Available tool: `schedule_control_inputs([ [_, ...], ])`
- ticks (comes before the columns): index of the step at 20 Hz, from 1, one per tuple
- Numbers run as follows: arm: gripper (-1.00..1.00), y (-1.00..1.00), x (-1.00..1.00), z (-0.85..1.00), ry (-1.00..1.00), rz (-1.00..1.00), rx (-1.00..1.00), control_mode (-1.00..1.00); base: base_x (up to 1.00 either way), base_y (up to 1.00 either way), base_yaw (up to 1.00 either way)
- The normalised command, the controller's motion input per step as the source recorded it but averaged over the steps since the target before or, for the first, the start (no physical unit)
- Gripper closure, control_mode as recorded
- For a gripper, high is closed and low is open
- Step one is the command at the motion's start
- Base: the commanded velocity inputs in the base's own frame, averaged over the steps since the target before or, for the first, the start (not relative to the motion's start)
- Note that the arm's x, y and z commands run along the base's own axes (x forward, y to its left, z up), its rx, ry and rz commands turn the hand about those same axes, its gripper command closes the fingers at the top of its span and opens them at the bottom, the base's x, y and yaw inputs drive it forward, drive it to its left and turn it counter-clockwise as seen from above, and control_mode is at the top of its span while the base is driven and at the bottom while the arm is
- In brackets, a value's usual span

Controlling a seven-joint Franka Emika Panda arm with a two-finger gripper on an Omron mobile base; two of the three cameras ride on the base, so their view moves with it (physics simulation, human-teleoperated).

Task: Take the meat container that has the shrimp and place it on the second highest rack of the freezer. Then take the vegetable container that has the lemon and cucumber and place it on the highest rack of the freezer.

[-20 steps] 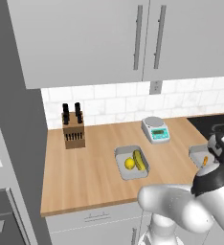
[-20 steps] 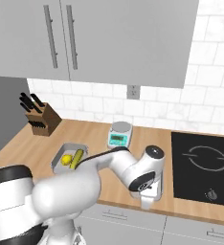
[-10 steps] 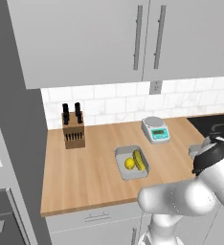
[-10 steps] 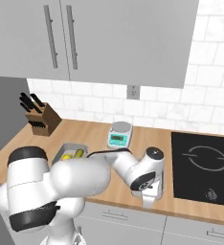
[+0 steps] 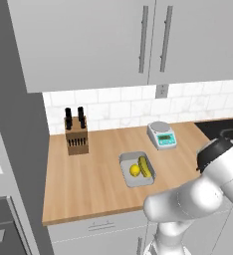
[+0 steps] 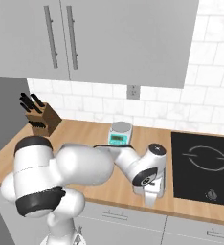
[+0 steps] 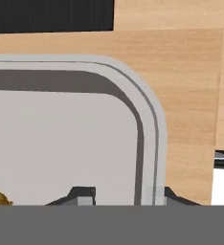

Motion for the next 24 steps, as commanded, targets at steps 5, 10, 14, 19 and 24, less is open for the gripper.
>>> schedule_control_inputs([
  [5, 1.0, 0.17, 0.0, 0.0, 0.05, -0.04, -0.03, -1.0, 0.0, 0.0, 0.0],
  [10, 1.0, 0.26, -0.16, 0.35, 0.01, -0.02, -0.01, -1.0, 0.0, 0.0, 0.0],
  [14, 1.0, 0.38, -0.27, 0.96, -0.03, 0.0, 0.0, -1.0, 0.0, 0.0, 0.0],
  [19, 1.0, 0.5, -0.49, 1.0, -0.03, -0.12, 0.0, -1.0, 0.0, 0.0, 0.0],
  [24, 1.0, 0.84, -0.51, 0.76, -0.23, -0.31, 0.0, -1.0, 0.0, 0.0, 0.0],
])
